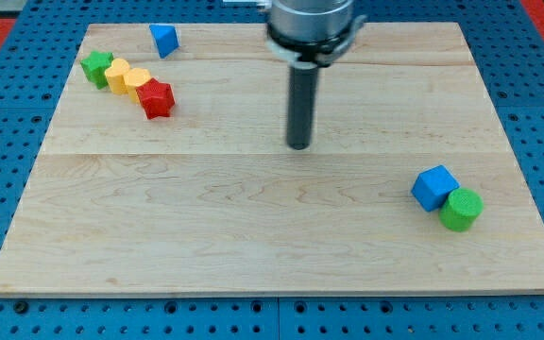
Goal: Push the green star into the yellow blocks
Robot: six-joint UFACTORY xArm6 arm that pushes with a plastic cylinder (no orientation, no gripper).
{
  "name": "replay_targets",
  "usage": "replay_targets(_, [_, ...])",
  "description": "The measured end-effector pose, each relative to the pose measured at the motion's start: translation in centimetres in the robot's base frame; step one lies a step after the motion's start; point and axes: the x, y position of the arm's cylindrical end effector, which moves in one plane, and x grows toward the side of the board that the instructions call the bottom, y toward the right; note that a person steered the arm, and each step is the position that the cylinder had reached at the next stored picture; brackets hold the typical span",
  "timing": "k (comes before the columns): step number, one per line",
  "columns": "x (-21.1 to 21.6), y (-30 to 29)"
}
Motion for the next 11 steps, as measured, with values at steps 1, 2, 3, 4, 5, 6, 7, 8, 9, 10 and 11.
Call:
replay_targets(1, [0.6,-6.2])
replay_targets(2, [0.6,-5.9])
replay_targets(3, [0.6,-6.3])
replay_targets(4, [3.1,-13.4])
replay_targets(5, [3.4,-22.4])
replay_targets(6, [0.3,-23.9])
replay_targets(7, [-5.0,-25.4])
replay_targets(8, [-9.0,-28.7])
replay_targets(9, [-10.6,-30.9])
replay_targets(10, [-13.3,-29.9])
replay_targets(11, [-15.6,-30.5])
